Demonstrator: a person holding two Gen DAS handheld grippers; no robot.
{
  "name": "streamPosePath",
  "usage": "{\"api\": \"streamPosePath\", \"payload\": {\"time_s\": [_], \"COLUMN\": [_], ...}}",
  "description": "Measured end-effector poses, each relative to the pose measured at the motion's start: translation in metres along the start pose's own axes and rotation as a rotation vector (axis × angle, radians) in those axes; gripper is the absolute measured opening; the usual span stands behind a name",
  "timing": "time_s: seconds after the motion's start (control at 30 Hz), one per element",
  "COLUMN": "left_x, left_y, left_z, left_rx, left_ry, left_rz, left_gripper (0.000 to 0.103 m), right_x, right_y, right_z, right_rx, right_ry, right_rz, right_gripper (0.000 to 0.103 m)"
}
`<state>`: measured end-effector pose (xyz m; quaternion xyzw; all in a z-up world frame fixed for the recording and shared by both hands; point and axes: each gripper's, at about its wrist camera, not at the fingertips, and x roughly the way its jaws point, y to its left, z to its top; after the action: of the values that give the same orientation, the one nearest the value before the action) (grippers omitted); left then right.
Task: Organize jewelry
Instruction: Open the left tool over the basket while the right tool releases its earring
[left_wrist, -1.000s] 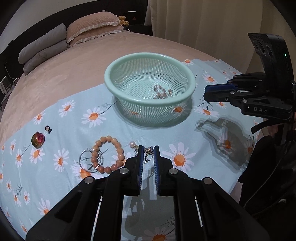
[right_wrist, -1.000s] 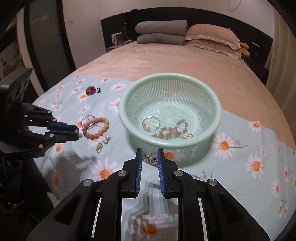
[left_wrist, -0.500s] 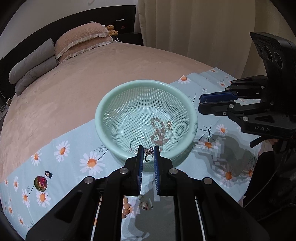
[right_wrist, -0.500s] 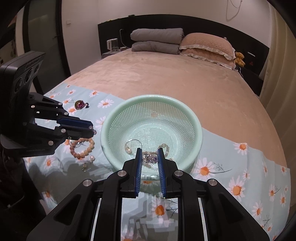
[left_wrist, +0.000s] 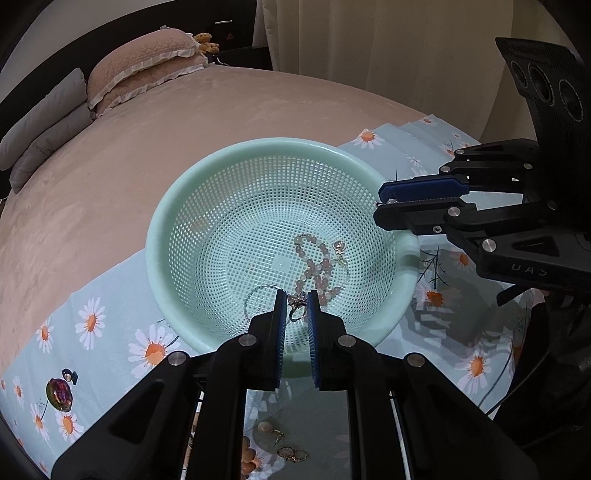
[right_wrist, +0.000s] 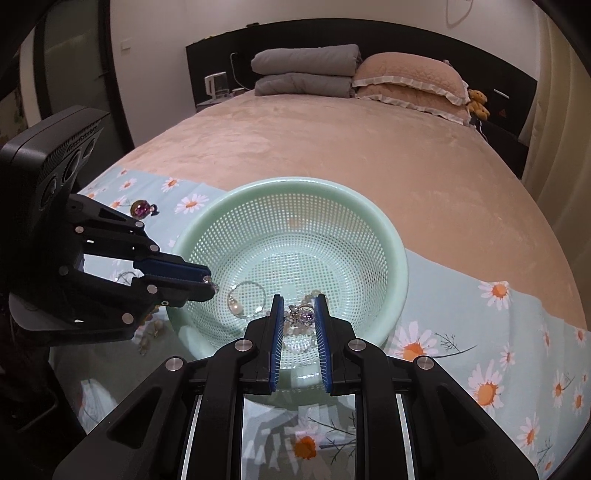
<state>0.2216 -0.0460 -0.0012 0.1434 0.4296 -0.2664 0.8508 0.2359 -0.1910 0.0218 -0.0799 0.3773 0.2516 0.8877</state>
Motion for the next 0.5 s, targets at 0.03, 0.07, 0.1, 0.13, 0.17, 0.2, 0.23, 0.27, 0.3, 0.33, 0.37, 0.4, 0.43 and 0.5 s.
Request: {"api": "streamPosePath", "payload": {"time_s": [0.03,0.07,0.1,0.13,0.17,0.2,0.23,0.27,0.3,0.33,0.37,0.4,0.43,0.5], "left_x": [-0.001,-0.003,-0.006,-0.010,-0.015,-0.020,-0.024,-0.028,-0.033,-0.036,-0.040,-0.043,-0.045,-0.047], "left_y": [0.001,0.004,0.006,0.008,0.010,0.013,0.016,0.017,0.019,0.021,0.025,0.028,0.031,0.042], "left_z": [0.000,-0.001,-0.001,-0.001,-0.002,-0.004,-0.005,-0.007,-0.009,-0.012,-0.015,-0.019,-0.023,-0.033], "left_rx": [-0.006,-0.018,-0.030,-0.042,-0.053,-0.064,-0.072,-0.080,-0.086,-0.091,-0.097,-0.104,-0.115,-0.147], "left_ry": [-0.011,-0.030,-0.052,-0.073,-0.093,-0.105,-0.113,-0.124,-0.133,-0.139,-0.144,-0.150,-0.159,-0.150], "left_rz": [0.020,0.053,0.089,0.121,0.140,0.152,0.171,0.197,0.224,0.247,0.263,0.281,0.298,0.305], "left_gripper": [0.037,0.065,0.082,0.085,0.086,0.088,0.091,0.094,0.095,0.095,0.096,0.096,0.096,0.096], "right_x": [0.001,0.001,0.000,-0.001,-0.004,-0.008,-0.012,-0.014,-0.016,-0.017,-0.018,-0.019,-0.019,-0.021], "right_y": [-0.001,-0.002,-0.004,-0.005,-0.006,-0.007,-0.009,-0.012,-0.014,-0.015,-0.016,-0.017,-0.017,-0.014], "right_z": [0.000,-0.001,-0.001,-0.002,-0.004,-0.005,-0.005,-0.005,-0.006,-0.007,-0.008,-0.009,-0.010,-0.014], "right_rx": [0.009,0.017,0.024,0.033,0.045,0.059,0.074,0.092,0.110,0.127,0.140,0.150,0.160,0.174], "right_ry": [-0.003,-0.003,-0.006,-0.018,-0.037,-0.062,-0.082,-0.091,-0.099,-0.106,-0.110,-0.111,-0.113,-0.114], "right_rz": [0.001,-0.001,-0.015,-0.044,-0.073,-0.096,-0.109,-0.110,-0.111,-0.116,-0.124,-0.132,-0.140,-0.139], "right_gripper": [0.018,0.024,0.043,0.056,0.077,0.087,0.086,0.086,0.087,0.087,0.087,0.087,0.087,0.087]}}
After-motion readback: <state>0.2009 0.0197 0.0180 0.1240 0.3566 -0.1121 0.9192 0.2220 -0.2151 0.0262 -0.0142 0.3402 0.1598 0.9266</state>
